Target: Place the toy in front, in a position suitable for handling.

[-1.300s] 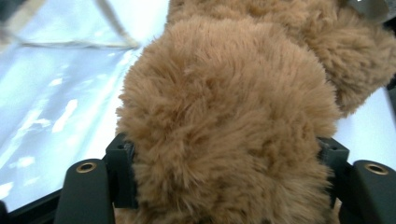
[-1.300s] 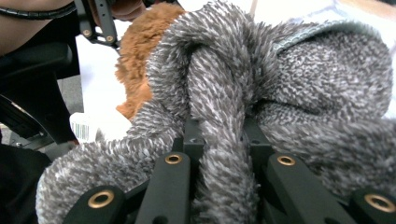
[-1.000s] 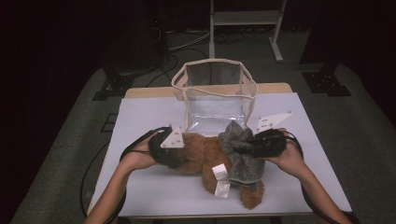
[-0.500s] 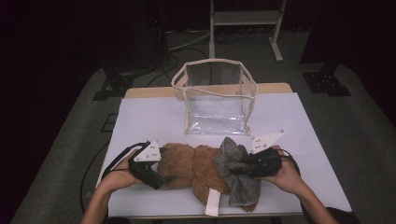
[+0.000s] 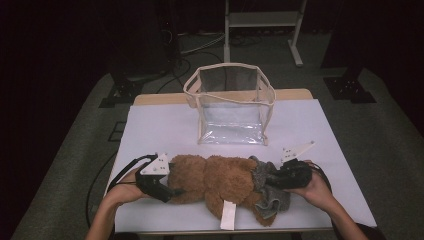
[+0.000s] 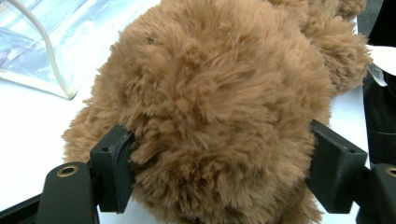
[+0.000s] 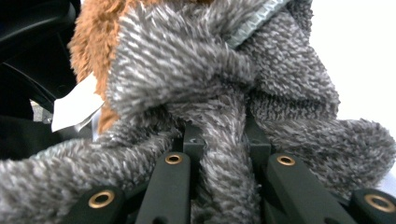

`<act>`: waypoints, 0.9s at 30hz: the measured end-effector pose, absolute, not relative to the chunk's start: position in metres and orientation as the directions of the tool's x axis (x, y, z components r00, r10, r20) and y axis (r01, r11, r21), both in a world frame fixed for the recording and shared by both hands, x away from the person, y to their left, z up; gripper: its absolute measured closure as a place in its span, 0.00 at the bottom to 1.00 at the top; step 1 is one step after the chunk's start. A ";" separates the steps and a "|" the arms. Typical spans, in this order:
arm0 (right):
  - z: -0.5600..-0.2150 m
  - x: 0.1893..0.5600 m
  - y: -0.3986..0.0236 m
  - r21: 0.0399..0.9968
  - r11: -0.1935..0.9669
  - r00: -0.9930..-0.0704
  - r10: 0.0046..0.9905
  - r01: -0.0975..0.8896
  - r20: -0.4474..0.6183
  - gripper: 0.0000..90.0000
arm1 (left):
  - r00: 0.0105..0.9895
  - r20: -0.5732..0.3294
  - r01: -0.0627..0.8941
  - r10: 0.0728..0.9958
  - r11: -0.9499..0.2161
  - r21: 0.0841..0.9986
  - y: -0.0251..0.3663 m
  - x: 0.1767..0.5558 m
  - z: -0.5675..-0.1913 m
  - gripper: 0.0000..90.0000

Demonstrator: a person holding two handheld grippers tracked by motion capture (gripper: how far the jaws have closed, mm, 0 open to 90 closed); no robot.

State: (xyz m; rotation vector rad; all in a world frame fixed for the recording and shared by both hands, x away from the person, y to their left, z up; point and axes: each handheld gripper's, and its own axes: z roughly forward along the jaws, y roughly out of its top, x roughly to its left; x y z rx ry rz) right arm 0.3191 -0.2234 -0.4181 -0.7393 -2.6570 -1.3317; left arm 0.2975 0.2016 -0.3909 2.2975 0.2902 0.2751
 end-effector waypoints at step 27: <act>-0.363 0.339 -0.218 0.796 0.463 -0.908 0.338 0.390 0.248 0.85 | 0.951 0.176 0.051 0.256 -0.688 0.724 0.157 0.306 -0.400 0.33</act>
